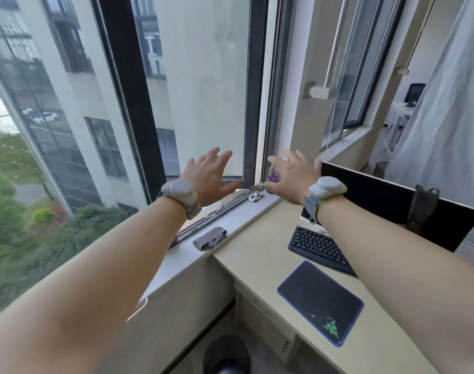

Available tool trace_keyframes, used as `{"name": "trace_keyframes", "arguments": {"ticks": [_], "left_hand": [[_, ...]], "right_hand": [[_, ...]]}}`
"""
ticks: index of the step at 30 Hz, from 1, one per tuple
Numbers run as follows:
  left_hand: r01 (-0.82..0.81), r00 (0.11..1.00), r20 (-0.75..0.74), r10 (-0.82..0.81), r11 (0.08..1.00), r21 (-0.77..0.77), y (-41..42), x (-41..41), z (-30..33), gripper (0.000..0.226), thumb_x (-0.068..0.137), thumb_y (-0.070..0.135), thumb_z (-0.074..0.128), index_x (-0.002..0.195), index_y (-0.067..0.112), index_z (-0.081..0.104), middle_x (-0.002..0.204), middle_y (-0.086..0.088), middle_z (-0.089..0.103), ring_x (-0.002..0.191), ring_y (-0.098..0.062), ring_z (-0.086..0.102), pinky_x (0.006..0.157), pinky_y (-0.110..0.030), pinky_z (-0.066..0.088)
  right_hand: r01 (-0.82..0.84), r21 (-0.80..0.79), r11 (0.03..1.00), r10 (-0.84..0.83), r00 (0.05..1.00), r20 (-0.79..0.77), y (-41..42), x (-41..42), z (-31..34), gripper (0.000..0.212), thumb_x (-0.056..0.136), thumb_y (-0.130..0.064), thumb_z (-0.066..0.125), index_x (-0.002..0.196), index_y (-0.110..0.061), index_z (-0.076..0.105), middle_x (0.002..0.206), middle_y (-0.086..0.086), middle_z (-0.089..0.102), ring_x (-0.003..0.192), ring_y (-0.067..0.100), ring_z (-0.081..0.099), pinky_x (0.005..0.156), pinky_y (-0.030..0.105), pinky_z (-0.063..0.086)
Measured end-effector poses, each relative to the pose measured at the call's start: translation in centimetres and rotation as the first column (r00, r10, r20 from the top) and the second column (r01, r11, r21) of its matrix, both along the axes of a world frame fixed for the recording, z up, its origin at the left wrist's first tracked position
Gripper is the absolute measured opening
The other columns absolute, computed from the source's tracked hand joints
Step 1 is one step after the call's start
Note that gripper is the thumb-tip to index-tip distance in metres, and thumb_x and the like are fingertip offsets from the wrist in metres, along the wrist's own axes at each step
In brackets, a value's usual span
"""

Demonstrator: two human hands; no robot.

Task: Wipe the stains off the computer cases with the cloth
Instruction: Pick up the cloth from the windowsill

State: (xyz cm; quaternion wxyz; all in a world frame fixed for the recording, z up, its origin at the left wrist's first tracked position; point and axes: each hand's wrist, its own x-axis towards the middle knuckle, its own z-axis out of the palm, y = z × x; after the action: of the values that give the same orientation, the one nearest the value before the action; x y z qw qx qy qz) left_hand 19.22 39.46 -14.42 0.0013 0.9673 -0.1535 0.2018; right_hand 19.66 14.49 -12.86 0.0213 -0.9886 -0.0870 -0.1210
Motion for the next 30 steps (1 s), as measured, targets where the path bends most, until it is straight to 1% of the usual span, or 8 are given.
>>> {"name": "trace_keyframes", "arguments": {"ticks": [6, 9, 12, 17, 20, 25, 28, 30], "left_hand": [[-0.041, 0.995, -0.096, 0.037, 0.998, -0.043, 2.8, 3.8, -2.7, 0.07, 0.093, 0.059, 0.053, 0.147, 0.021, 0.031, 0.143, -0.007, 0.049, 0.118, -0.033, 0.057, 0.095, -0.049, 0.05], [-0.073, 0.982, -0.174, 0.067, 0.997, -0.026, 3.2, 5.6, -4.6, 0.062, 0.094, 0.048, 0.055, 0.144, 0.02, 0.031, 0.136, -0.008, 0.054, 0.114, -0.034, 0.059, 0.09, -0.047, 0.051], [-0.133, 0.964, -0.23, 0.131, 0.991, 0.01, 3.3, 8.2, -6.9, 0.05, 0.094, 0.041, 0.053, 0.136, 0.017, 0.039, 0.118, -0.005, 0.063, 0.104, -0.032, 0.062, 0.082, -0.044, 0.053], [-0.19, 0.905, -0.375, 0.2, 0.98, 0.065, 3.5, 13.4, -11.6, 0.033, 0.093, 0.039, 0.051, 0.117, 0.016, 0.048, 0.102, -0.003, 0.067, 0.088, -0.029, 0.065, 0.074, -0.041, 0.056], [-0.243, 0.855, -0.454, 0.25, 0.967, 0.076, 3.2, 16.7, -14.5, 0.033, 0.093, 0.033, 0.052, 0.121, 0.019, 0.043, 0.092, -0.002, 0.066, 0.078, -0.029, 0.064, 0.067, -0.038, 0.055], [-0.247, 0.792, -0.565, 0.232, 0.968, 0.051, 3.1, 18.4, -19.2, 0.04, 0.093, 0.031, 0.053, 0.13, 0.017, 0.046, 0.113, -0.002, 0.066, 0.097, -0.029, 0.064, 0.073, -0.035, 0.047], [-0.239, 0.735, -0.627, 0.257, 0.964, 0.114, 3.8, 19.7, -22.8, 0.035, 0.095, 0.037, 0.051, 0.121, 0.014, 0.049, 0.103, -0.007, 0.068, 0.087, -0.03, 0.064, 0.071, -0.04, 0.055], [-0.264, 0.703, -0.653, 0.28, 0.956, 0.126, 4.2, 19.8, -24.2, 0.034, 0.096, 0.034, 0.05, 0.121, 0.012, 0.046, 0.095, -0.008, 0.066, 0.078, -0.029, 0.062, 0.059, -0.036, 0.048]], "right_hand": [[-0.047, 0.021, 0.999, 0.048, 0.996, -0.07, 2.8, 4.8, -2.3, 0.069, 0.085, -0.07, 0.049, 0.147, -0.043, 0.038, 0.151, -0.003, 0.039, 0.144, 0.022, 0.028, 0.11, 0.059, 0.02], [-0.087, 0.032, 0.996, 0.091, 0.985, -0.148, 4.1, 6.9, -4.4, 0.064, 0.089, -0.062, 0.05, 0.148, -0.041, 0.038, 0.152, -0.004, 0.04, 0.144, 0.024, 0.03, 0.113, 0.059, 0.02], [-0.15, -0.01, 0.989, 0.145, 0.965, -0.22, 5.3, 10.3, -6.8, 0.062, 0.09, -0.055, 0.049, 0.149, -0.041, 0.036, 0.156, -0.002, 0.037, 0.144, 0.026, 0.032, 0.115, 0.059, 0.021], [-0.245, -0.095, 0.965, 0.199, 0.918, -0.343, 7.1, 17.4, -11.2, 0.057, 0.089, -0.048, 0.049, 0.145, -0.035, 0.043, 0.151, 0.003, 0.043, 0.138, 0.03, 0.041, 0.111, 0.057, 0.029], [-0.311, -0.094, 0.946, 0.239, 0.862, -0.448, 8.0, 21.3, -14.6, 0.05, 0.09, -0.042, 0.051, 0.138, -0.029, 0.05, 0.142, 0.005, 0.05, 0.131, 0.032, 0.048, 0.105, 0.052, 0.035], [-0.401, -0.09, 0.912, 0.287, 0.777, -0.56, 8.0, 24.4, -20.4, 0.048, 0.087, -0.04, 0.05, 0.135, -0.031, 0.054, 0.138, 0.0, 0.056, 0.125, 0.028, 0.055, 0.094, 0.042, 0.038], [-0.421, -0.068, 0.904, 0.291, 0.726, -0.623, 8.8, 25.9, -23.2, 0.047, 0.09, -0.037, 0.051, 0.136, -0.027, 0.055, 0.138, 0.002, 0.056, 0.125, 0.03, 0.056, 0.098, 0.043, 0.043], [-0.442, -0.057, 0.895, 0.311, 0.71, -0.632, 9.5, 26.0, -24.5, 0.044, 0.09, -0.037, 0.051, 0.132, -0.025, 0.058, 0.134, 0.003, 0.059, 0.12, 0.032, 0.059, 0.095, 0.042, 0.048]]}}
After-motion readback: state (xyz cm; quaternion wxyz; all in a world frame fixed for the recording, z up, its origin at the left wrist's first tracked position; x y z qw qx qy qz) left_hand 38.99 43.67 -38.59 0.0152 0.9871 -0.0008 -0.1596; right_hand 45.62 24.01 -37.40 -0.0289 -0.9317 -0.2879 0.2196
